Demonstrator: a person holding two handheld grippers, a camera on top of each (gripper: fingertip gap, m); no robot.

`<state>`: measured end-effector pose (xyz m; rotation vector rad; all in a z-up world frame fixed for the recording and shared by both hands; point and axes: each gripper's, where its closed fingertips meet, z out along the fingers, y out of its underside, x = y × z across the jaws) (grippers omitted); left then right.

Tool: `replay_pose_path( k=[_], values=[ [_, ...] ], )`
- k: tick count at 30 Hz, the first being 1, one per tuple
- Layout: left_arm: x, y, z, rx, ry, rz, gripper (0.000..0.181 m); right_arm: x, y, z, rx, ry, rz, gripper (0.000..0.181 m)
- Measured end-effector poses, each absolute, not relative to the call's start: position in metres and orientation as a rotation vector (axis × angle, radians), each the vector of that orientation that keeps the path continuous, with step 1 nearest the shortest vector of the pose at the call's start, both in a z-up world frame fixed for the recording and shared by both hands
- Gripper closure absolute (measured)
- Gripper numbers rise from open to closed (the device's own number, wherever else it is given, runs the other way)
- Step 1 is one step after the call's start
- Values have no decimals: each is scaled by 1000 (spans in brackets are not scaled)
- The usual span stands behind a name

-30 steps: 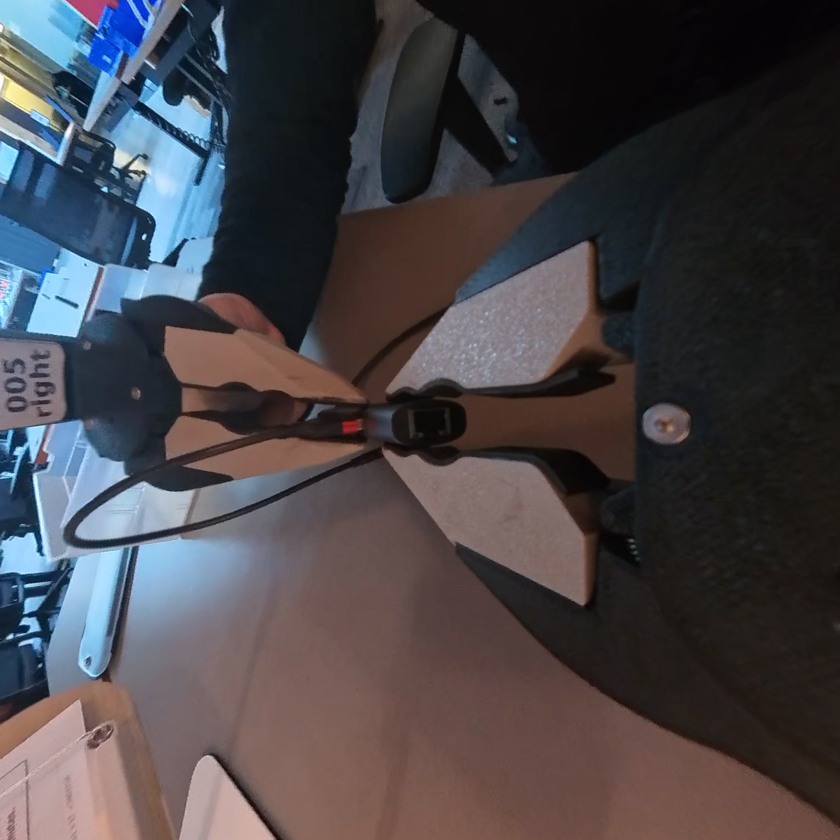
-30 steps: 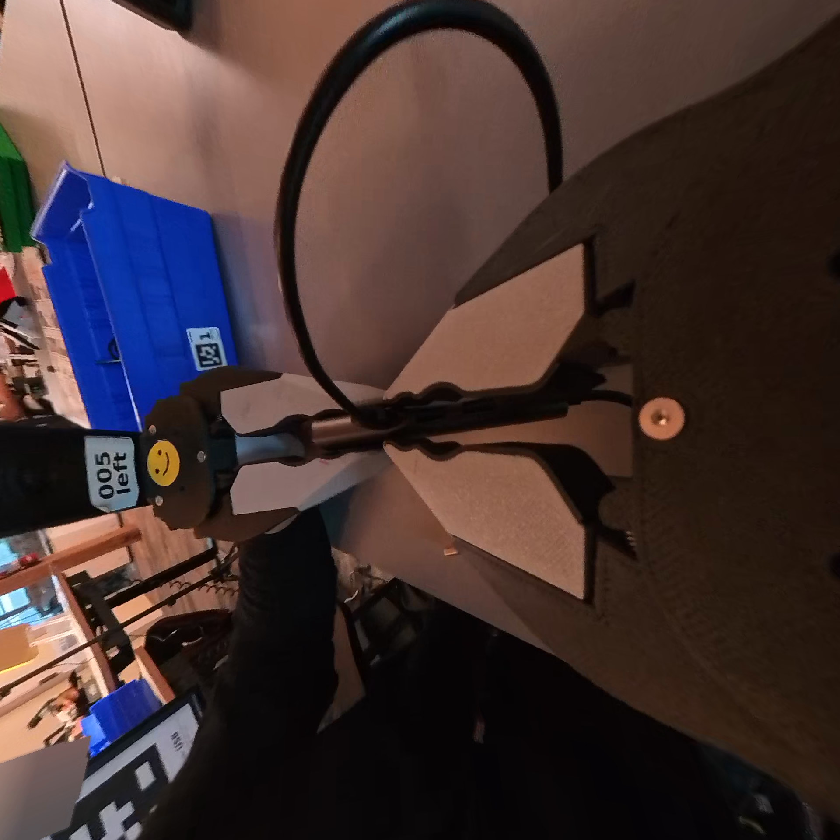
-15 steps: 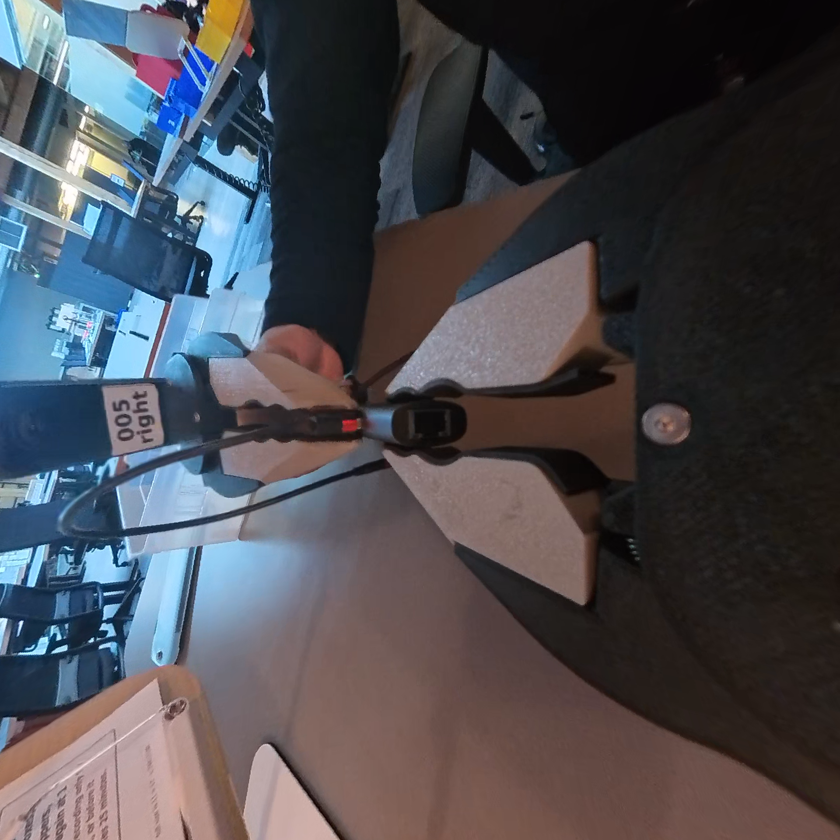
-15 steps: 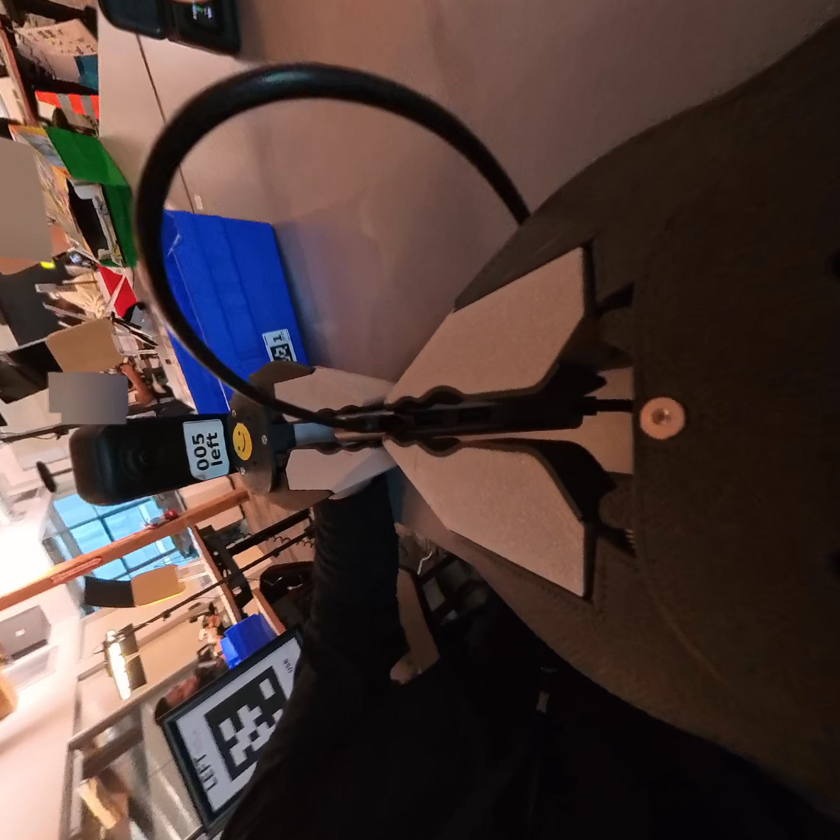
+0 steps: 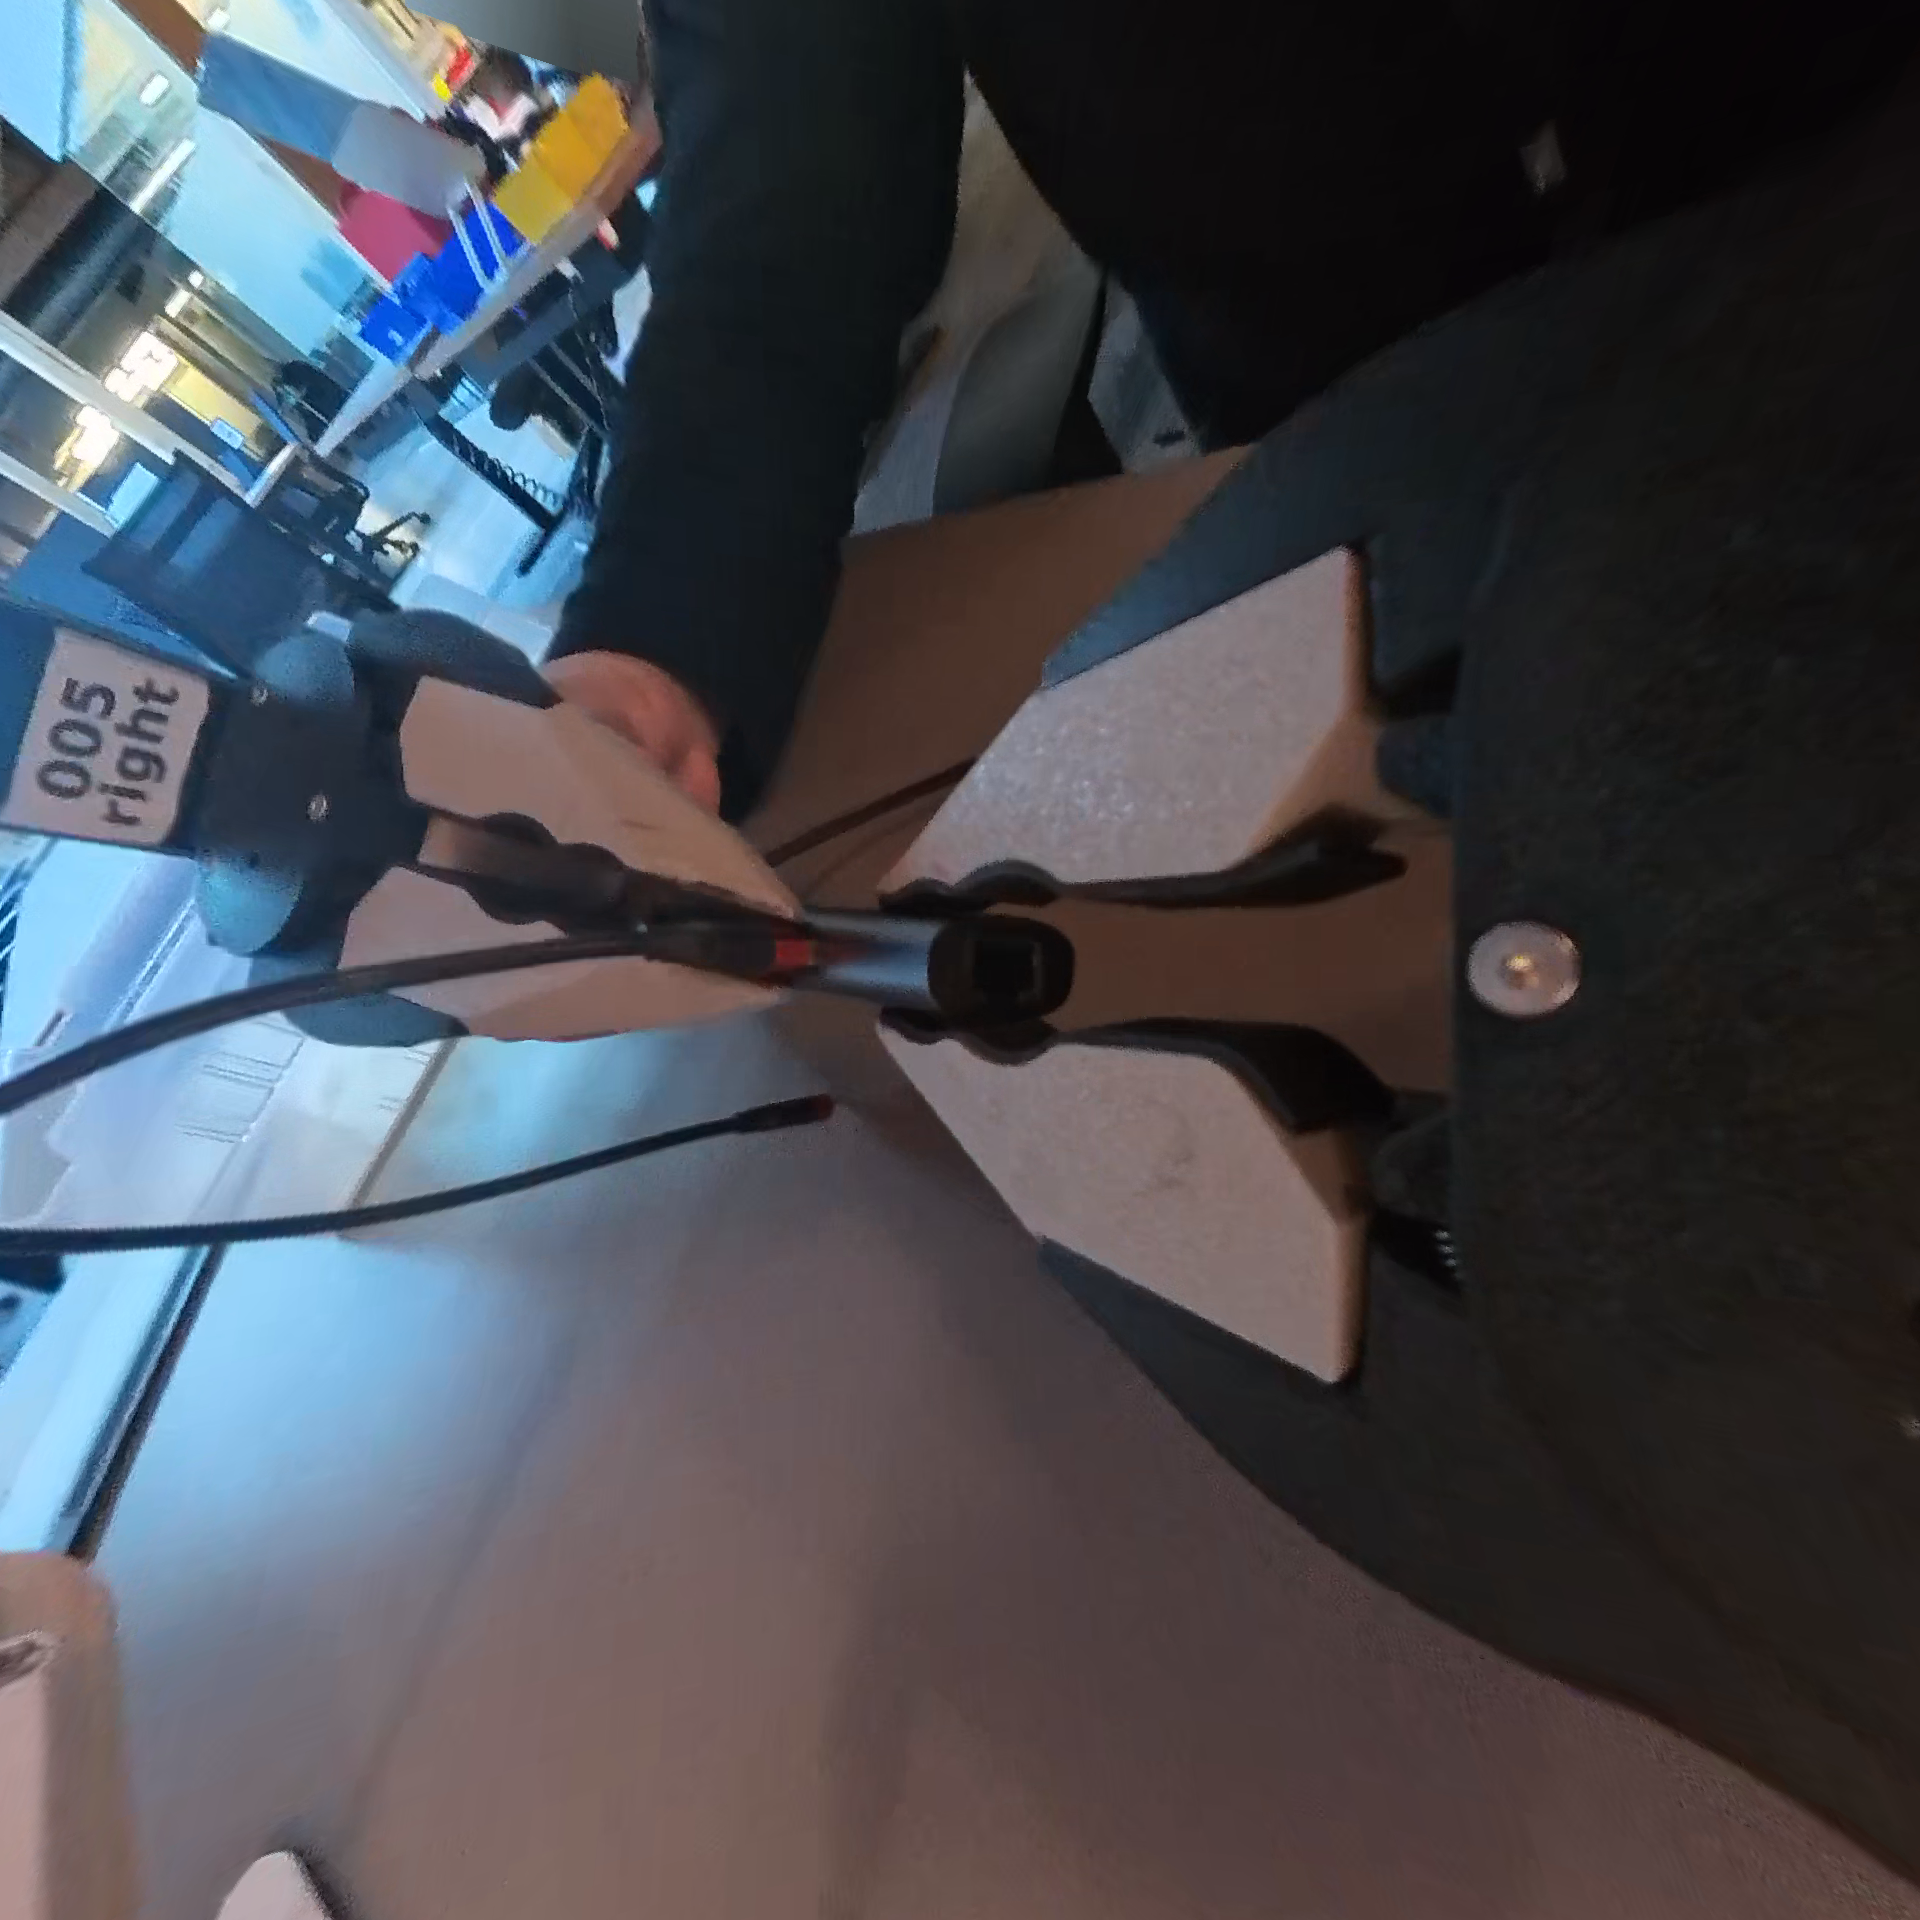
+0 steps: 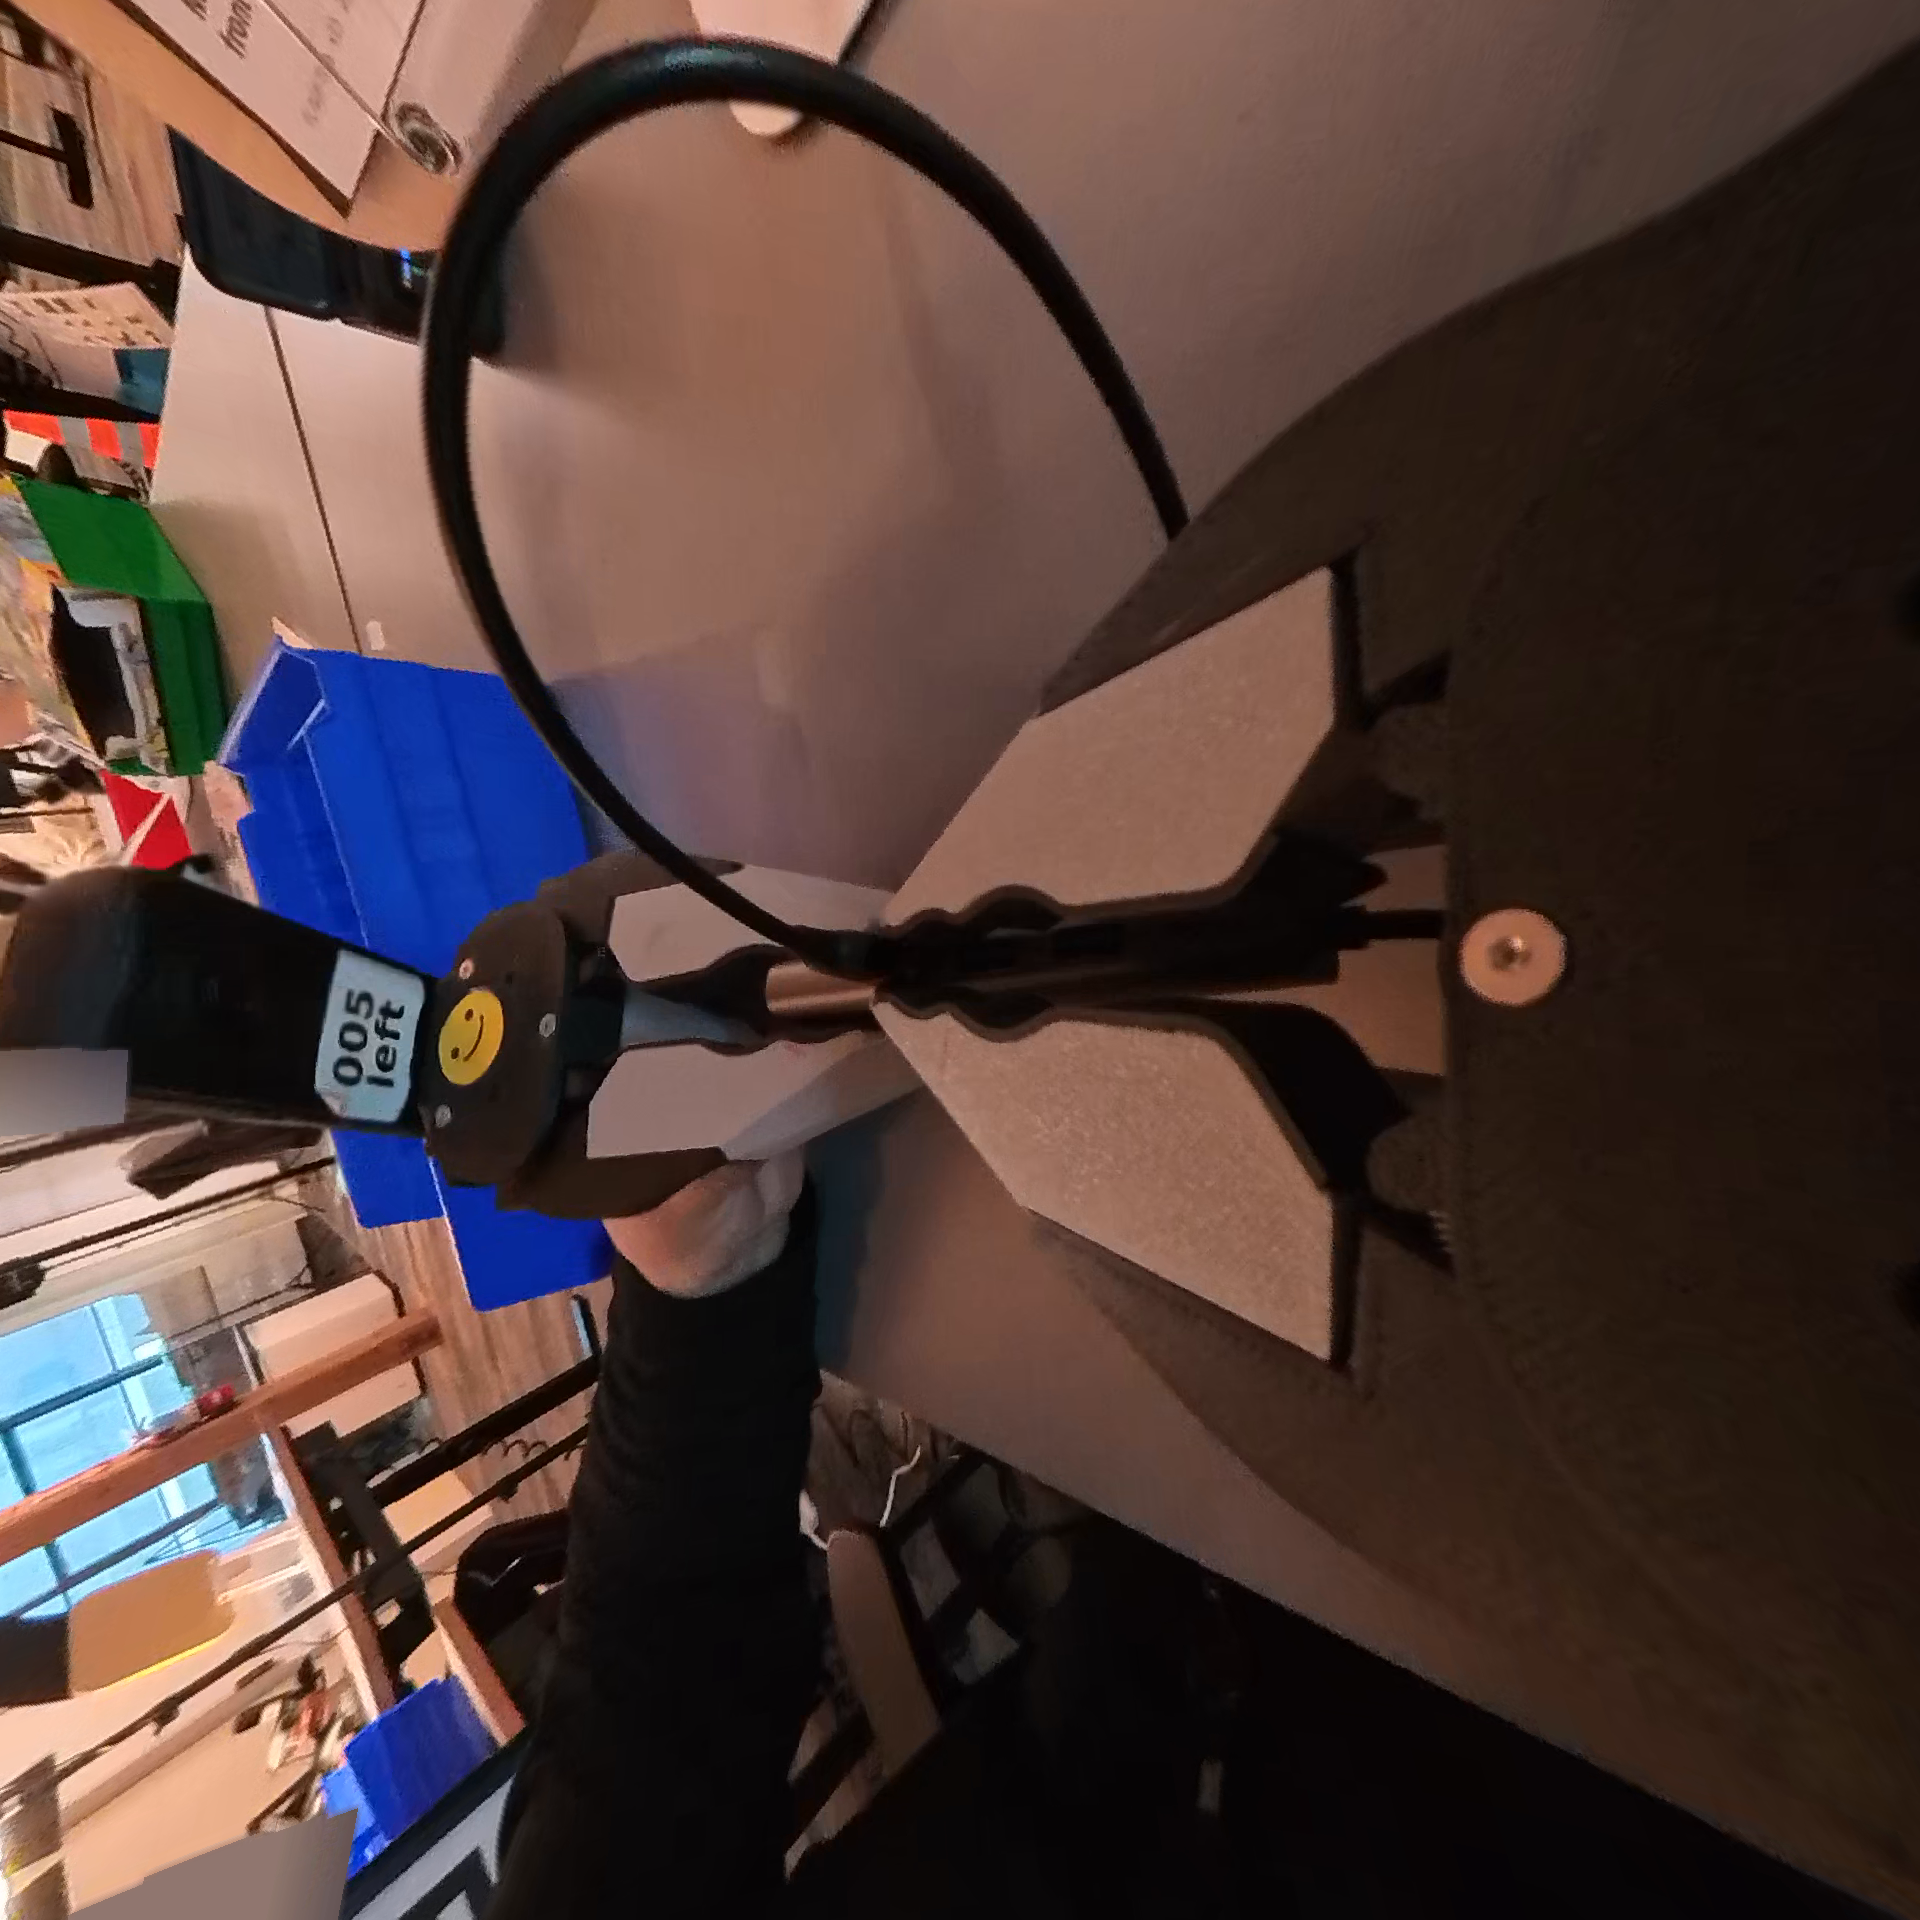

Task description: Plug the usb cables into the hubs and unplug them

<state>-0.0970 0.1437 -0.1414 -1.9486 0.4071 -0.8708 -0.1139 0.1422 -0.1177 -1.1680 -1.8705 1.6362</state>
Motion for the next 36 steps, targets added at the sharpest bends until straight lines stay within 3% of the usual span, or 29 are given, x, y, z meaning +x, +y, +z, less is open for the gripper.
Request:
replay_pose_path(
  k=[19, 28, 36],
  values=[
    [-107, 140, -108, -1760, 297, -927, 166, -123, 142, -90, -1258, -1497, 2167, 178],
    [-105, 142, -118, -1801, 333, -829, 167, -132, 138, -94, -1174, -1616, 1784, 174],
    [-103, 140, -107, -1755, 381, -750, 167, -126, 135, -85, -1136, -1619, 1868, 175]
  ],
)
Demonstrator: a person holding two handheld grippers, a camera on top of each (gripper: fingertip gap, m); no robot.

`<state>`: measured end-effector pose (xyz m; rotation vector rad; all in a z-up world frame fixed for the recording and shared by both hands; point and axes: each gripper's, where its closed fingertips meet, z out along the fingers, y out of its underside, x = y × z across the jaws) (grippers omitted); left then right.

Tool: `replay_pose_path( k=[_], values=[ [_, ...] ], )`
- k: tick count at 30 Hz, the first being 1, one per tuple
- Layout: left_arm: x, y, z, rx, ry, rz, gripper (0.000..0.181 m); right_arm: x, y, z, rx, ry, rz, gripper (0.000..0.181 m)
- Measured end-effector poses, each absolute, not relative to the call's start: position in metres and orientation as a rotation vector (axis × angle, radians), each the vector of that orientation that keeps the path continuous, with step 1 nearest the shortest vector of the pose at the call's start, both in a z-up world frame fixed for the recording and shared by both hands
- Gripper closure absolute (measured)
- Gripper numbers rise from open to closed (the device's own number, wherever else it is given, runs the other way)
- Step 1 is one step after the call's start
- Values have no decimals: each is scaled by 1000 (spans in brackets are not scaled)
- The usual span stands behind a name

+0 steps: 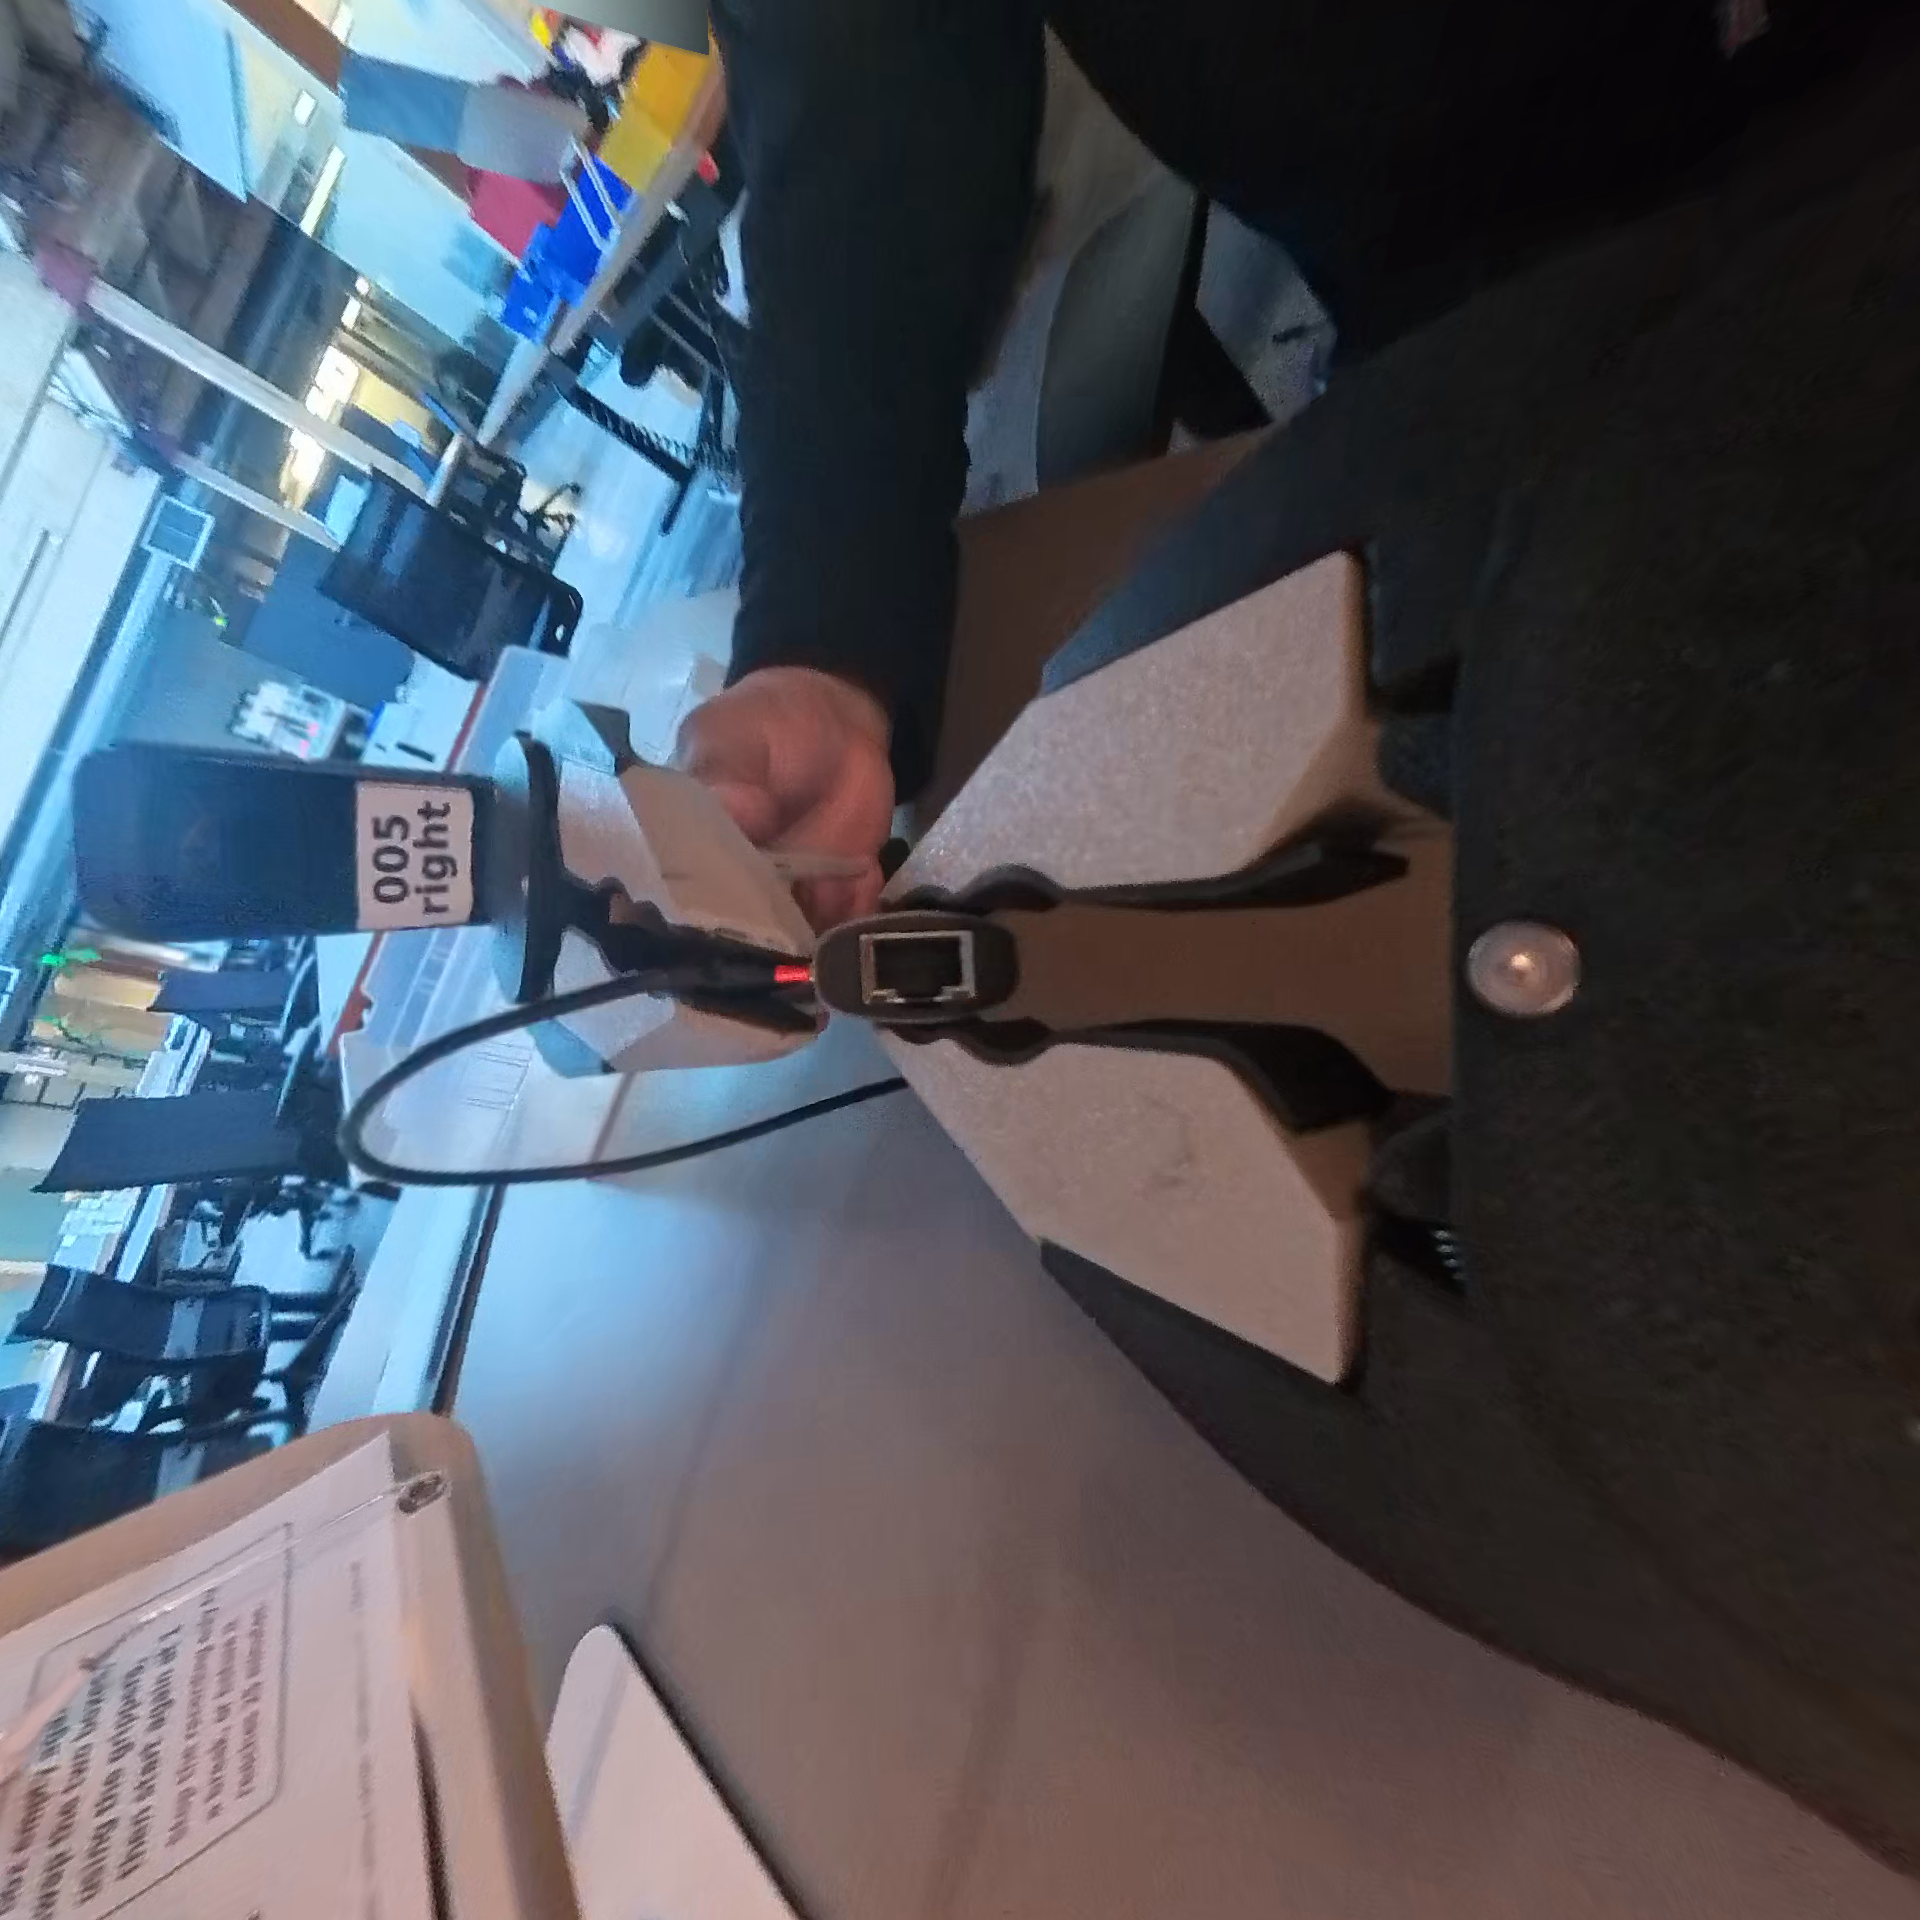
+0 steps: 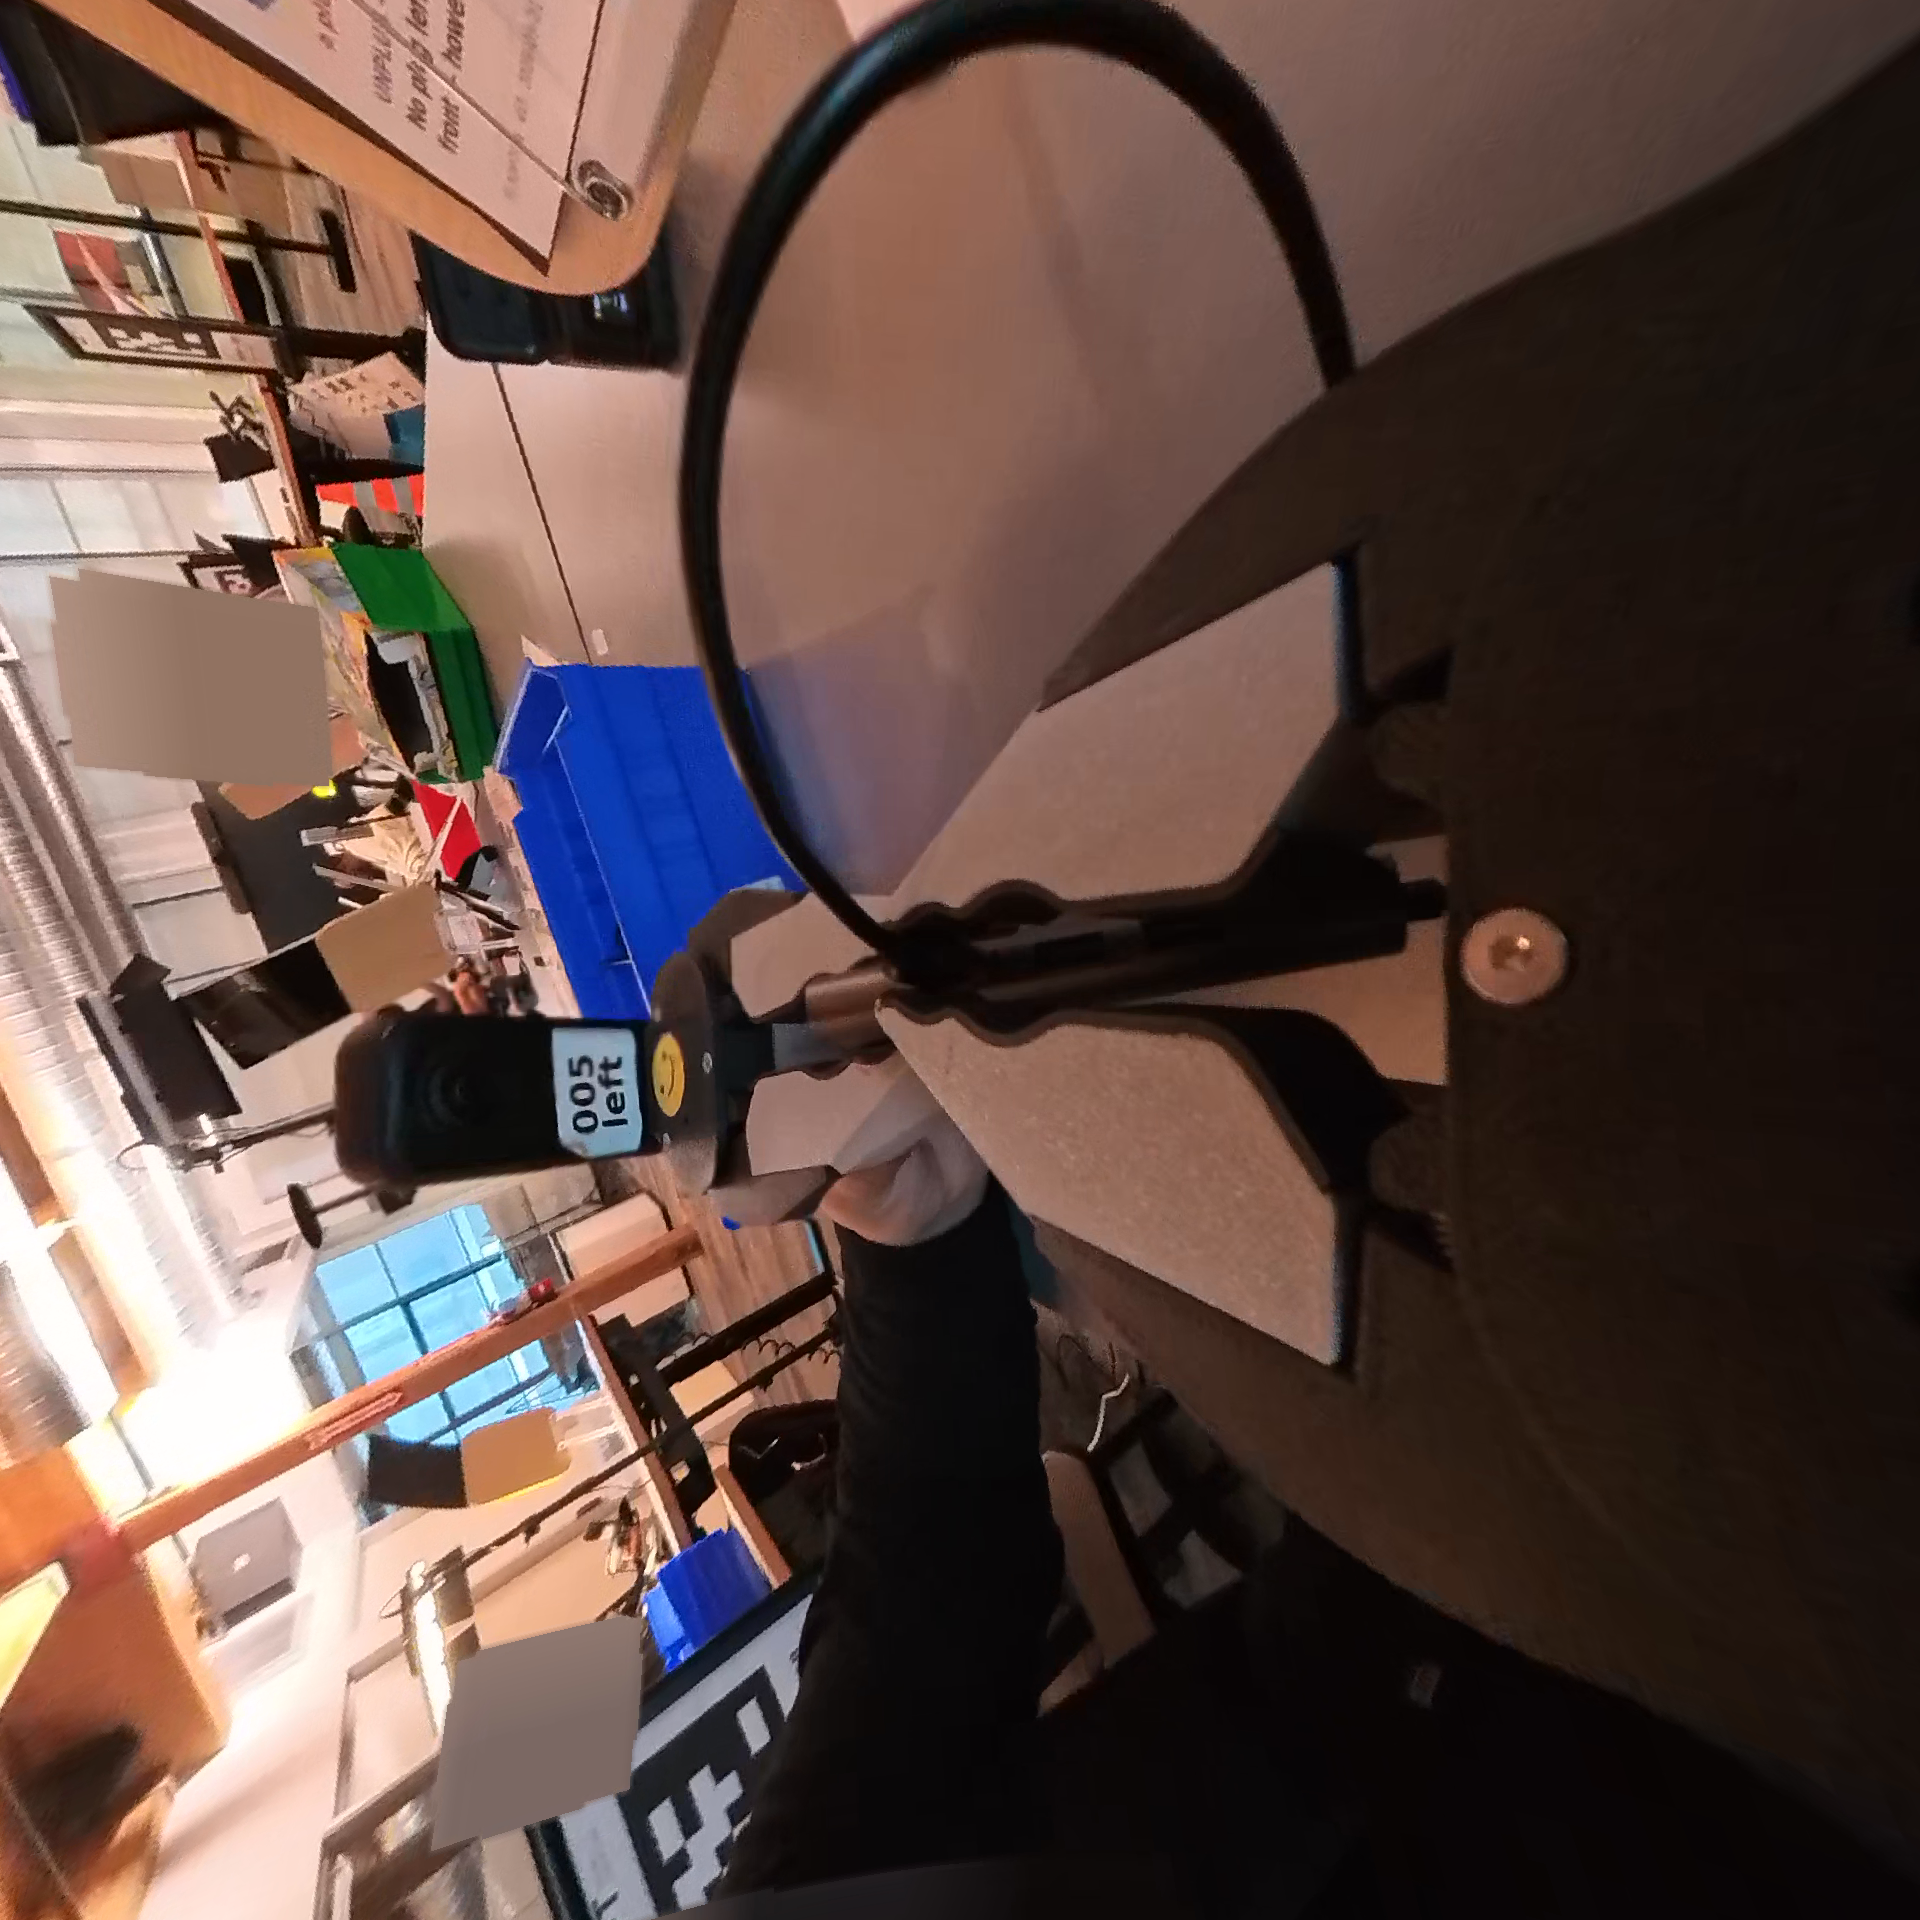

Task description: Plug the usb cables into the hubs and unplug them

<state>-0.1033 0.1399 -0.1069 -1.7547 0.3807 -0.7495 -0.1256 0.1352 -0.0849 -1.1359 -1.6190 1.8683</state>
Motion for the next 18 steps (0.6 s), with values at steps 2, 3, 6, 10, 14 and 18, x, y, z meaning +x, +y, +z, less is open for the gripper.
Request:
replay_pose_path(
  k=[2, 3, 6, 10, 14, 18],
  values=[
    [-104, 139, -107, -1763, 391, -711, 167, -125, 135, -86, -1125, -1633, 1845, 174],
    [-105, 139, -107, -1757, 384, -711, 167, -124, 136, -87, -1120, -1643, 1830, 173],
    [-110, 138, -104, -1737, 345, -754, 167, -122, 140, -91, -1140, -1656, 1802, 173],
    [-113, 137, -101, -1719, 332, -782, 167, -121, 141, -89, -1134, -1630, 1854, 176],
    [-113, 138, -100, -1706, 305, -822, 167, -122, 140, -87, -1119, -1615, 1881, 178],
    [-113, 140, -99, -1686, 281, -860, 167, -122, 141, -86, -1121, -1599, 1891, 178]
  ],
)
